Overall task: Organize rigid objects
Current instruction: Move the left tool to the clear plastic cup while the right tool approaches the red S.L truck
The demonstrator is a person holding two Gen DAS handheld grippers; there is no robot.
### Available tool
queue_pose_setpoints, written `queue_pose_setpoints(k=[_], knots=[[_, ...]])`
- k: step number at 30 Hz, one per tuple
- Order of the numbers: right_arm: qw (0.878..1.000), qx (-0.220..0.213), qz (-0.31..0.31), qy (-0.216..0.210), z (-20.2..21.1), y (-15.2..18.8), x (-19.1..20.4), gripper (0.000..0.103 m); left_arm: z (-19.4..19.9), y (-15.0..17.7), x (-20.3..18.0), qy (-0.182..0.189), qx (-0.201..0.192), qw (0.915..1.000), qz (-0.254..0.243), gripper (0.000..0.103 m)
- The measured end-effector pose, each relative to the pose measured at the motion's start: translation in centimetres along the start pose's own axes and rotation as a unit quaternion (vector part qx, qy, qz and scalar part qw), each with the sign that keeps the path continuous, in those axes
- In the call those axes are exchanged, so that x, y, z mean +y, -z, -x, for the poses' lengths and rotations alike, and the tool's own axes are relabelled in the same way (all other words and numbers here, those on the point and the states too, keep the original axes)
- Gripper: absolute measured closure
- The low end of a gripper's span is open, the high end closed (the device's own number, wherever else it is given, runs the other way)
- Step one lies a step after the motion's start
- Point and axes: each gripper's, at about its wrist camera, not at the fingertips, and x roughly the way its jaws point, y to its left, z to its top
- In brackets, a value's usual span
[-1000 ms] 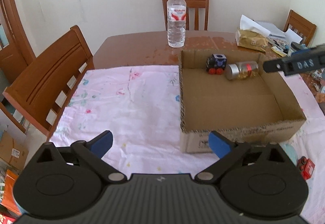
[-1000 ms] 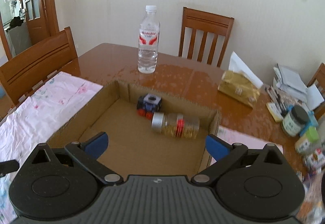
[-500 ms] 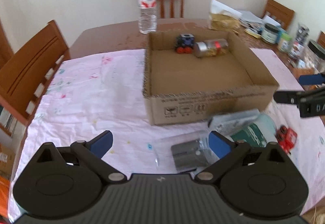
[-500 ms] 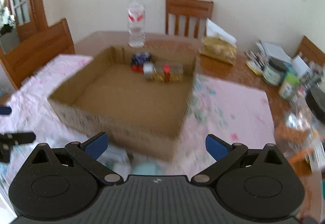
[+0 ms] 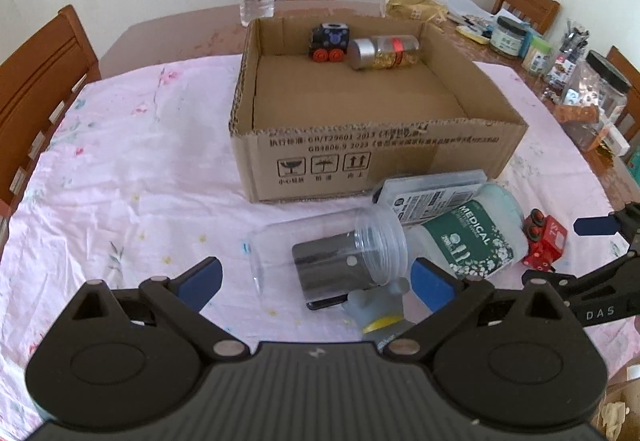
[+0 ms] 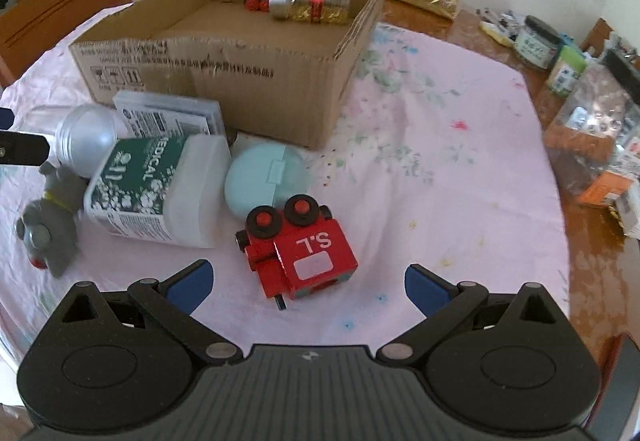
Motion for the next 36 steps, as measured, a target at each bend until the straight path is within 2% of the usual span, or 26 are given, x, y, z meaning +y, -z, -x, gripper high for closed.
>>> queue_pose_setpoints(k=[4, 9, 16, 24, 29, 36], knots=[[1.000, 0.007, 0.011, -0.022, -1.2, 0.1, -0.6, 0.000, -0.5, 0.1, -0.7, -0.011, 0.005, 0.9998, 0.013, 0.003], [0.999, -0.008, 0.030, -0.034, -1.4, 0.0, -0.9, 0.000, -1.5, 0.0, -1.4, -0.042, 0.012, 0.9989, 0.018, 0.003], [0.998, -0.023, 0.042, -0.044, -1.8, -0.1, -1.2, 0.000, -2.5, -0.3, -1.5, -0.064, 0.010, 0.9972, 0.037, 0.003], [0.998, -0.026, 0.045, -0.046, -1.7, 0.0, -1.2, 0.000, -3.0, -0.1, 0.6, -0.090, 0.013, 0.9947, 0.048, 0.003], [0.997, -0.030, 0.045, -0.046, -1.7, 0.1, -1.2, 0.000, -3.7, -0.4, 1.9, -0.088, 0.013, 0.9955, 0.034, 0.003], [0.998, -0.038, 0.040, -0.043, -1.6, 0.3, -1.1, 0.000, -4.9, -0.9, 3.0, -0.097, 0.014, 0.9949, -0.021, 0.003]])
